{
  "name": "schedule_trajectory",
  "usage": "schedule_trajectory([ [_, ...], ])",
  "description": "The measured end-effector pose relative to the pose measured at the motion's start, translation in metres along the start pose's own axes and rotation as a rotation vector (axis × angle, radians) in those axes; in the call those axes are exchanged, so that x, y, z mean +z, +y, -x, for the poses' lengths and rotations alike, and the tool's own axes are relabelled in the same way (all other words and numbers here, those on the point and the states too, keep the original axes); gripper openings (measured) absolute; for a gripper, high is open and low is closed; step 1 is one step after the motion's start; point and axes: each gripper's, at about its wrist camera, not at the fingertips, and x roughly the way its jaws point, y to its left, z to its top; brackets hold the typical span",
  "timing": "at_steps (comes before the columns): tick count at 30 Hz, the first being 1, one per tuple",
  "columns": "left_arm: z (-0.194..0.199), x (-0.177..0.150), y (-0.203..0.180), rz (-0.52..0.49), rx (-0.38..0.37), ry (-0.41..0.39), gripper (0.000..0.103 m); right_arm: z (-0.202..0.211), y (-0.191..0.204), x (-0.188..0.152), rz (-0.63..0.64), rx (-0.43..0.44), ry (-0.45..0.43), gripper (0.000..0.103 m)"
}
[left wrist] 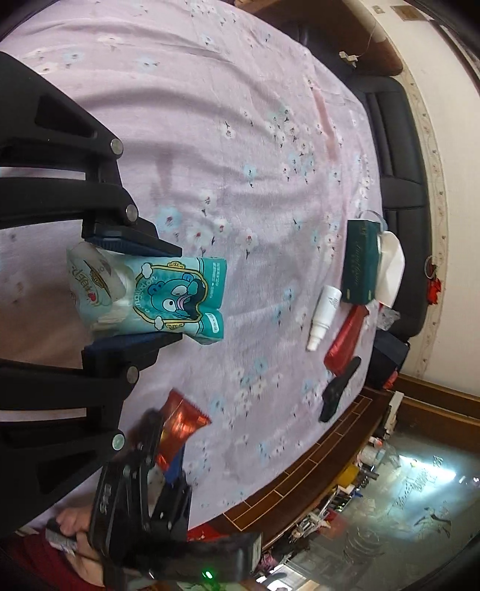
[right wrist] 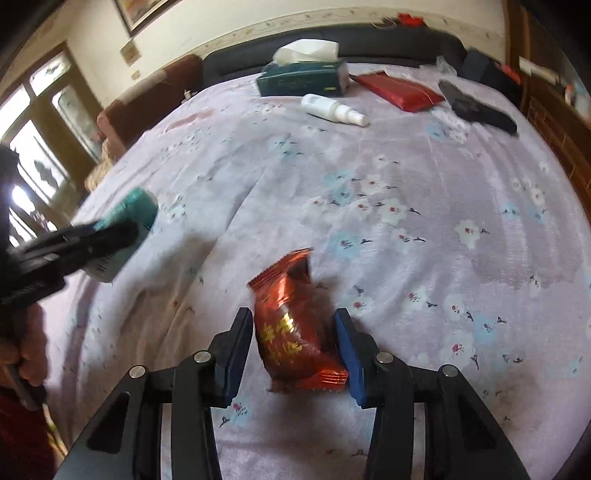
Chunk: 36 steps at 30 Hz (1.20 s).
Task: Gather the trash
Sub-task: 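Grasp the teal wet-wipe pack with the left tool while the right grasps the brown candy wrapper, then lift the wipe pack and candy wrapper and carry them toward the red basket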
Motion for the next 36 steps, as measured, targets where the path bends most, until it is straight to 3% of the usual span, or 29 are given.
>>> schedule_trajectory([
  [9, 0.039, -0.025, -0.033, -0.037, 0.027, -0.074, 0.035, 0.044, 0.014, -0.031, -0.039, -0.042, -0.089, 0.036],
  [19, 0.063, -0.081, -0.092, -0.045, 0.107, -0.174, 0.036, 0.113, 0.006, -0.098, -0.103, -0.022, -0.197, 0.036],
  [24, 0.053, -0.096, -0.123, -0.102, 0.143, -0.173, 0.036, 0.129, 0.001, -0.123, -0.105, -0.045, -0.225, 0.036],
  [36, 0.041, -0.099, -0.156, -0.154, 0.127, -0.149, 0.036, 0.149, -0.019, -0.145, -0.153, -0.055, -0.259, 0.036],
])
